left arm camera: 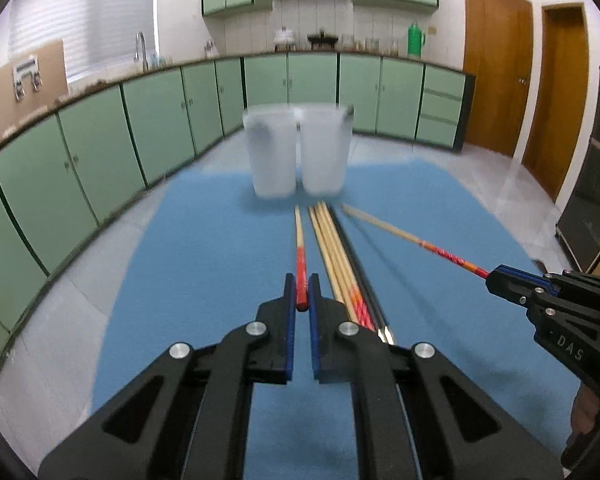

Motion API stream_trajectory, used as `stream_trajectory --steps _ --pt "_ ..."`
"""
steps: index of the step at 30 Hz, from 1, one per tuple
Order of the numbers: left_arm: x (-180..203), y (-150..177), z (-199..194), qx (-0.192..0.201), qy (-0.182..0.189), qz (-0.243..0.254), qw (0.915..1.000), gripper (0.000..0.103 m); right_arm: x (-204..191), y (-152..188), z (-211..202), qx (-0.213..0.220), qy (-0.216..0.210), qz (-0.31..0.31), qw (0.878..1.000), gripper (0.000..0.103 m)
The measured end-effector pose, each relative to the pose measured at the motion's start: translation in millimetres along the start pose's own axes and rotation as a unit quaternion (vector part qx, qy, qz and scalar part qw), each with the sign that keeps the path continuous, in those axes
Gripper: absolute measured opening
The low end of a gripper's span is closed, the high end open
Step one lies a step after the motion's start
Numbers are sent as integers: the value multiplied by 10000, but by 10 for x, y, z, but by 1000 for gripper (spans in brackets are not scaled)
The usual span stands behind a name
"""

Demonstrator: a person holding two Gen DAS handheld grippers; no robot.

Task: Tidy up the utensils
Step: 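Lift both chopsticks and lower them into the white holder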

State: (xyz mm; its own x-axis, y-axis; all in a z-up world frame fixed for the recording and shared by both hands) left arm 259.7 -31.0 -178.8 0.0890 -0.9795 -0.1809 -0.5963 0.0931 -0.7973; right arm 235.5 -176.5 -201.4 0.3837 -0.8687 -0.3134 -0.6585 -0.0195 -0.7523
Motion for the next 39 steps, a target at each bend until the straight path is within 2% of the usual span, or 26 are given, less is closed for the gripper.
stream_trajectory --steps 7,12,18,22,29,33,39 --pt "-117 -510 -274 544 111 -206 9982 5 -50 -512 -308 422 -158 -100 9989 6" --pt "-136 -797 -338 729 260 -277 9966 5 -105 -861 -407 630 -383 -93 9972 6" --pt "-117 -1060 -311 815 529 -346 9947 5 -159 -1231 -374 562 -542 -214 9967 6" --pt "-152 -1187 -323 884 603 -433 9933 5 -181 -1456 -363 511 -455 -437 9967 6" --pt "-243 -1513 -421 1177 711 -548 9890 5 -305 -1844 -440 646 -577 -699 9938 6" --pt "-337 -1869 -533 1534 686 -609 9839 5 -371 -2170 -543 869 -664 -844 9904 6" --pt "-365 -2510 -609 2079 573 -683 9741 5 -420 -2870 -656 1426 -731 -937 9826 6"
Point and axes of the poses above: each gripper's, at about its wrist camera, not at the fingertips, and z roughly the way its jaws point, x to its right, y to its underside, the point moved 9 cm from there along z, roughly the way its jaws point, and after that the axes turned 15 degrees about -y, right-handed, at the moved point
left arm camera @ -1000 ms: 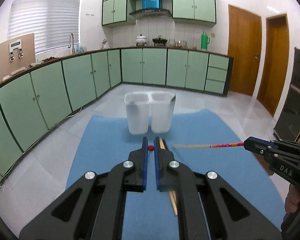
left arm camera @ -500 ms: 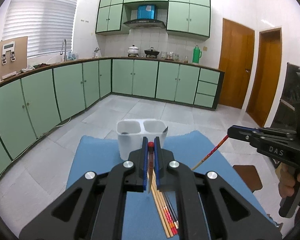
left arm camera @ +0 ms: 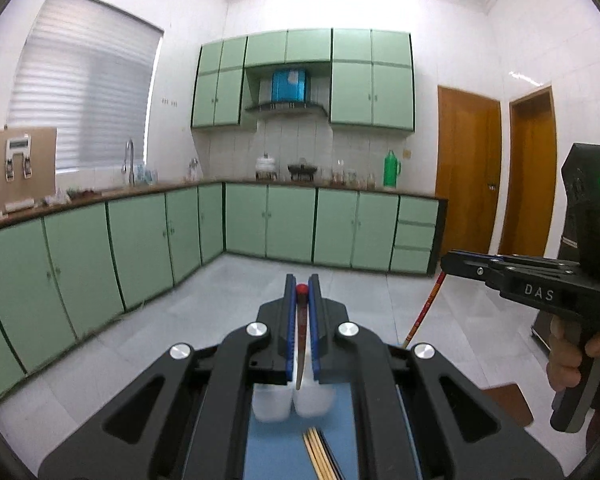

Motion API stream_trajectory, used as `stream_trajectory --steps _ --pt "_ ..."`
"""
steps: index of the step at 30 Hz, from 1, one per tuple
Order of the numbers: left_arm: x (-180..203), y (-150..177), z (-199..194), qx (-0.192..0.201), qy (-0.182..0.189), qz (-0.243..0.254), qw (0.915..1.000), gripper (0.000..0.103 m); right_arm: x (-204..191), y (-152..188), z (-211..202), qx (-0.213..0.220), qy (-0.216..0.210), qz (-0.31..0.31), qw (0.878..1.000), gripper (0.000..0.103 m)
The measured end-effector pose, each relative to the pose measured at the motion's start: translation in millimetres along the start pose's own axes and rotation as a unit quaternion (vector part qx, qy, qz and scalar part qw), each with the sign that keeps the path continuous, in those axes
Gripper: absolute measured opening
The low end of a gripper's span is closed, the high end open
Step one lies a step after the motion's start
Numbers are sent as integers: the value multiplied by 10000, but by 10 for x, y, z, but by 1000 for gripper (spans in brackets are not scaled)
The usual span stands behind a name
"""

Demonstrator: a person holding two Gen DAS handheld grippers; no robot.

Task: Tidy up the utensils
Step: 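Lift both chopsticks and lower them into the white holder, then open both tools to release the chopsticks into the holder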

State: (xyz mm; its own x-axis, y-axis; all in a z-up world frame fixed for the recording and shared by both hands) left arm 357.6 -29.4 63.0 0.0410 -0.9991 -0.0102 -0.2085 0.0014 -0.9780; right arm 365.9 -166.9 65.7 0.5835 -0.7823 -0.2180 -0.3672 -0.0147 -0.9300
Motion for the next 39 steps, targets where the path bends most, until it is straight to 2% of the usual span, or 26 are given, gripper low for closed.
stream_trajectory --steps 3,8,15,19,22,23,24,25,29,33,36,39 --pt "70 -179 185 112 -31 50 9999 5 101 -228 115 177 102 -36 9998 6" --pt "154 -135 537 -48 -94 179 9998 5 315 -366 431 247 297 -34 9992 6" --pt "125 210 963 -479 -172 212 9985 5 560 -126 910 58 378 89 9992 6" --pt "108 444 1250 -834 -138 212 9962 5 617 91 1144 -211 349 176 9990 6" --pt "62 582 1371 -1041 -147 220 9942 8 640 243 1203 -397 377 189 9983 18" --pt "45 604 1375 -1075 -163 214 9938 12 642 257 1187 -389 395 173 9983 20" --pt "17 611 1352 -1061 -166 185 9940 22 650 274 1153 -369 430 161 9983 21" --pt "-6 595 1329 -1025 -174 166 9944 28 663 287 1091 -332 466 173 9982 23" --pt "-56 585 1152 -916 -207 146 9955 28 687 361 868 -226 544 248 9980 32" --pt "-87 702 839 -845 -253 137 9960 33 621 535 567 -92 571 330 9978 41" --pt "-105 914 628 -868 -309 113 9957 36 540 789 340 -15 590 436 9973 45" --pt "-103 1247 436 -995 -407 161 9941 39 412 1236 175 -99 592 633 9962 49"
Point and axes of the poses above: each gripper's, at about its wrist camera, not at the fingertips, and z roughly the way its jaws point, x to its right, y to its underside, the point moved 9 cm from there along z, roughly the way its jaws point, and after that the axes turned 15 degrees about -y, right-handed, at the moved point
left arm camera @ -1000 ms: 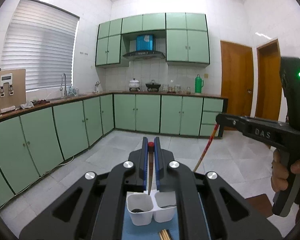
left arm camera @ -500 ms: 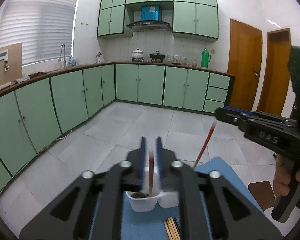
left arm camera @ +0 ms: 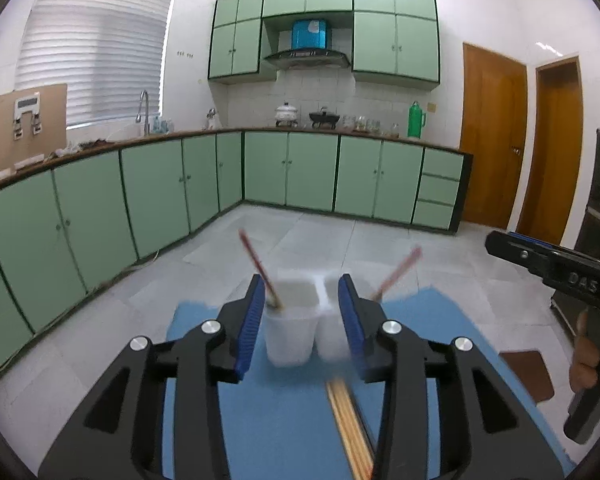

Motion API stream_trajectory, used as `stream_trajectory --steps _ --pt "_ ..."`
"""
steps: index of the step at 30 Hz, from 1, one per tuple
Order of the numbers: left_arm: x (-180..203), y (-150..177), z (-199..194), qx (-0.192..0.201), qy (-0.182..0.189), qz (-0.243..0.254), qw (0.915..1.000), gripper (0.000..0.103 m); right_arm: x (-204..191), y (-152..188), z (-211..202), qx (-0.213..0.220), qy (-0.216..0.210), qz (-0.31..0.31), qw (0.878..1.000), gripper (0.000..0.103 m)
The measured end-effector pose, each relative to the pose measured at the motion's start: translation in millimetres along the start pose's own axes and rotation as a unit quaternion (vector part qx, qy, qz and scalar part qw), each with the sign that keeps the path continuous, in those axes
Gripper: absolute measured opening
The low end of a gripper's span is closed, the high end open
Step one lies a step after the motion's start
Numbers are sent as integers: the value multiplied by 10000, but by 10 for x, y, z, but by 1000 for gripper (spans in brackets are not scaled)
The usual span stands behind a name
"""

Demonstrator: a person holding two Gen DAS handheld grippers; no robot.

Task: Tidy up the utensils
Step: 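Open both tools to release the chopsticks into the holder, then move both tools back over the remaining chopsticks on the mat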

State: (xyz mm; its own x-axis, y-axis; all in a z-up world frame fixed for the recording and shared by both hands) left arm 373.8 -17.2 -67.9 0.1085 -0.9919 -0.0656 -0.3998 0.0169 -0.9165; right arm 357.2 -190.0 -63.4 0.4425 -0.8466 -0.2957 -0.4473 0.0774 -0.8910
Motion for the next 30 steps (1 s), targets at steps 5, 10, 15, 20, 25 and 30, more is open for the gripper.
stream_trajectory --steps 5,10,15,20,25,30 --pt "8 768 -50 -433 -94 126 9989 50 -71 791 -86 -426 142 183 9988 51" --pt "-43 1487 -54 -1030 -103 195 9944 54 -125 1625 -31 -1077 235 495 9927 53" --pt "-110 2006 -32 -1514 -184 398 9875 54 -253 2163 17 -1533 180 598 9862 53" --pt "-140 2142 -61 -1621 -242 413 9856 54 -354 2360 56 -1738 178 420 9837 53" --pt "-118 2107 -76 -1575 -316 441 9860 55 -410 2415 83 -1819 99 413 9824 53" --pt "-26 2128 -115 -1614 -281 518 9851 55 -445 2473 120 -1956 176 288 9801 51"
Point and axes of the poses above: each gripper's, at about its wrist camera, not at the fingertips, and z roughly the way its jaws point, x to its right, y to its underside, the point moved 9 cm from there along z, roughly the way its jaws point, and after that the axes turned 15 degrees about -y, right-handed, at the moved point
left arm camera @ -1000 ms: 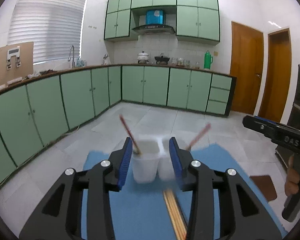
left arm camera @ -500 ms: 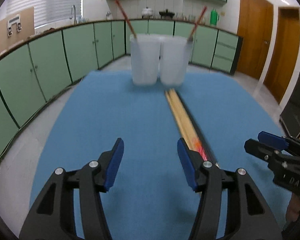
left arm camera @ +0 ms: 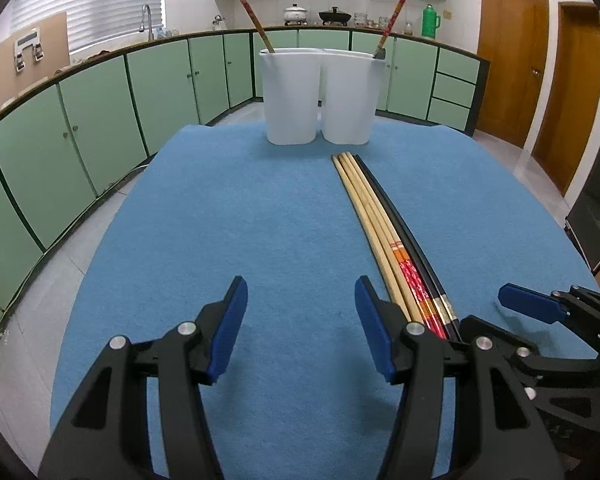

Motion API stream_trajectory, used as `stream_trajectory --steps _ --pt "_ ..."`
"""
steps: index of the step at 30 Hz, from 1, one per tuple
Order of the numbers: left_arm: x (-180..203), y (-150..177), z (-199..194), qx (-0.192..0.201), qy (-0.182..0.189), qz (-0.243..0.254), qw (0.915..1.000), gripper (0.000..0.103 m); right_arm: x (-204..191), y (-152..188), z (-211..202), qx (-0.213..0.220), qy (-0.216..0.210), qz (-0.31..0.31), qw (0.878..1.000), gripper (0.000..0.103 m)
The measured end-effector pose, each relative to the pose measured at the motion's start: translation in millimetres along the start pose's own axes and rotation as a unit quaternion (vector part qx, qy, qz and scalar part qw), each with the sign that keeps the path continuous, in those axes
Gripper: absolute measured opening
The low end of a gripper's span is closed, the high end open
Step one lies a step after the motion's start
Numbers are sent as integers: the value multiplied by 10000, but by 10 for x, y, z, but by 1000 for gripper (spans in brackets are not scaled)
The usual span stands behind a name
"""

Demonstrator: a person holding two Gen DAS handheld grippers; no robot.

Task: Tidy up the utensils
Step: 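Move both tools back over the remaining chopsticks on the mat, then grasp a black chopstick with the right tool, then grasp a plain wooden chopstick with the left tool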

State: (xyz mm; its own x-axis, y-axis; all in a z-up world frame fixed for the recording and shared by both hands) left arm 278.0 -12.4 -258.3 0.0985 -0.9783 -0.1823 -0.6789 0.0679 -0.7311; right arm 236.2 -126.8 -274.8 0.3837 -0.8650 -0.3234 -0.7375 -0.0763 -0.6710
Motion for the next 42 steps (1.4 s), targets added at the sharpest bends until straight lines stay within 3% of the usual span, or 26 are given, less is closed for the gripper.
stream_trajectory --steps 11,16,21,23,27,34,42 --pt "-2 25 22 -123 -5 -86 9999 57 88 44 -14 -45 262 166 9995 47" --pt "-100 68 35 -211 -32 -244 9995 57 36 64 -27 -62 115 58 9999 47" --pt "-65 88 4 -200 9 -153 9997 57 -43 83 33 -200 190 -153 9995 26" --pt "-40 96 -10 -190 38 -100 9998 58 -42 78 35 -200 162 -171 9995 7" --pt "36 112 -28 -224 142 -32 9996 59 17 77 6 -123 60 8 9999 7" --pt "261 144 -87 -277 407 125 9987 60 305 82 -140 61 369 349 9987 6" --pt "409 216 3 -511 297 401 9974 61 434 94 -202 96 393 425 9983 6"
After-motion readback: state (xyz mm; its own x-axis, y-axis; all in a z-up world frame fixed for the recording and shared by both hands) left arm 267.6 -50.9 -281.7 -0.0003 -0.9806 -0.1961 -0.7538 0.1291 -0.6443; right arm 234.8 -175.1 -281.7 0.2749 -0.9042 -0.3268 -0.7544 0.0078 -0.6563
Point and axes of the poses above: each gripper's, at about its wrist camera, not at the fingertips, and z roughly the way its jaws point, x to its right, y to its underside, the point moved 9 cm from there along z, roughly the way its jaws point, and after that the axes turned 15 degrees about -y, right-handed, at the moved point
